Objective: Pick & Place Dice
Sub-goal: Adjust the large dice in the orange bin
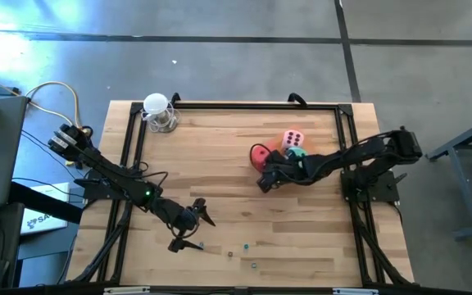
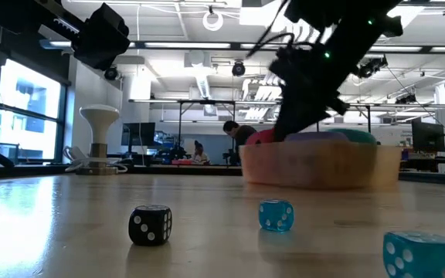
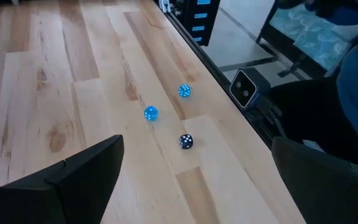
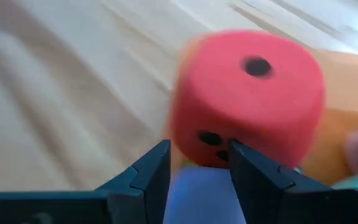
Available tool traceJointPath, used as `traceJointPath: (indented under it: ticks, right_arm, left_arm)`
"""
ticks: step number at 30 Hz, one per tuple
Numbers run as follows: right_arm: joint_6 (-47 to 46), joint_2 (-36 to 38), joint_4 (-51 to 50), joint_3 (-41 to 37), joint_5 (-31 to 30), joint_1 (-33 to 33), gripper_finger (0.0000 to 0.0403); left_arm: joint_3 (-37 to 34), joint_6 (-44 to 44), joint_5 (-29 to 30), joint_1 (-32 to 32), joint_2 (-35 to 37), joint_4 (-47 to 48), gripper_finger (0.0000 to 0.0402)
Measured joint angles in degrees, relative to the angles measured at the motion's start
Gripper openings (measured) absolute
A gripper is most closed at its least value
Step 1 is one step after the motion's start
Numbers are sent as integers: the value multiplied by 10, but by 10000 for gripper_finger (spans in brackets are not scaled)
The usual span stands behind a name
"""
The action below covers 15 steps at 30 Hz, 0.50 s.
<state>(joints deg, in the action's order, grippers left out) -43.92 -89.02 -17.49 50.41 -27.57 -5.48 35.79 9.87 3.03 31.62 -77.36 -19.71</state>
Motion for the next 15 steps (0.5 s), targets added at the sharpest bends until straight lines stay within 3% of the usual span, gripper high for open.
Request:
traceJointPath:
  ticks: [10,12,15]
  right_arm:
    - [155,0,243,0,109,-2,150]
    - [178,3,259,0,95,-11,150]
    - [202,33,237,0,24,-31,144]
  left_arm:
    - [0,0,0,0,0,0,400]
    - [0,4,0,0,0,0,400]
    - [0,9,0,0,0,0,400]
